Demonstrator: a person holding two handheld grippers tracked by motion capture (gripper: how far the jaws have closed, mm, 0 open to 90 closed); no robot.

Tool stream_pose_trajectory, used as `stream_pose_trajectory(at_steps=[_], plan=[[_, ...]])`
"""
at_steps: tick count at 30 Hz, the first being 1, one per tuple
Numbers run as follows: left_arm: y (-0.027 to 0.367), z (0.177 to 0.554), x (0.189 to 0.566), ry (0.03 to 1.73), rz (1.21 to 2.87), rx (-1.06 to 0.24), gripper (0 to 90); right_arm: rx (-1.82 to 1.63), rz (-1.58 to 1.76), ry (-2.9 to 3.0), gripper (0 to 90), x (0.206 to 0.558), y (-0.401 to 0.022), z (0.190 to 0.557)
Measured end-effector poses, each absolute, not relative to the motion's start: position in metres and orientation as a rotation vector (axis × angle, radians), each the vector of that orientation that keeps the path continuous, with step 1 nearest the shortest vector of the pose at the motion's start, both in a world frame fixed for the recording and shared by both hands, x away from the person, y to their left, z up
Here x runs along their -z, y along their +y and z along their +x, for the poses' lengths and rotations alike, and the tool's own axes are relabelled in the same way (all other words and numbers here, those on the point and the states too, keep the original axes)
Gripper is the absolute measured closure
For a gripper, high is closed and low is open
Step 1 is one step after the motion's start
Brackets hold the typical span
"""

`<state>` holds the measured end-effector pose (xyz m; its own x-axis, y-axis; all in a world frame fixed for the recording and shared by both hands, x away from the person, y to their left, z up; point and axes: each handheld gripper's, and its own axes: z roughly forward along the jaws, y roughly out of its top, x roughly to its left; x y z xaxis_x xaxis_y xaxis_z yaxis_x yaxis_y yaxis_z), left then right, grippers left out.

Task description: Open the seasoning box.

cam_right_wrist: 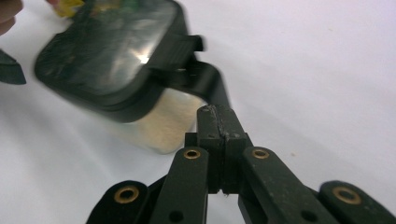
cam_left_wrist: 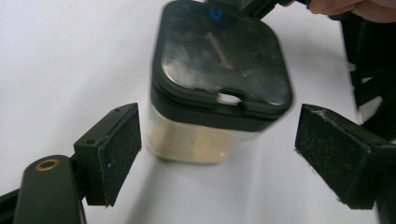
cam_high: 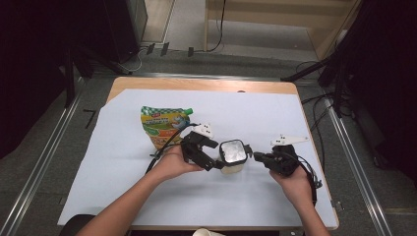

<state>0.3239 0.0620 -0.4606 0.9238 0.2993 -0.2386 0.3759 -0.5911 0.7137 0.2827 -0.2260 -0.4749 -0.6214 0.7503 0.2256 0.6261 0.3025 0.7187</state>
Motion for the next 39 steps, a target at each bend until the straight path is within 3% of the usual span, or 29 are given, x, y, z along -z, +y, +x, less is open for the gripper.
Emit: stream_pose_trajectory(at_steps=[10,39], plan=[[0.051,0.321,0.470,0.441,2.257,0.076,16.0,-1.161,1.360,2.390,90.0,0.488,-0.215,0.306],[0.048,0.311,0.467,0.408,2.247,-0.045,15.0,-1.112,1.331,2.384,90.0,0.487,-0.200,0.295]])
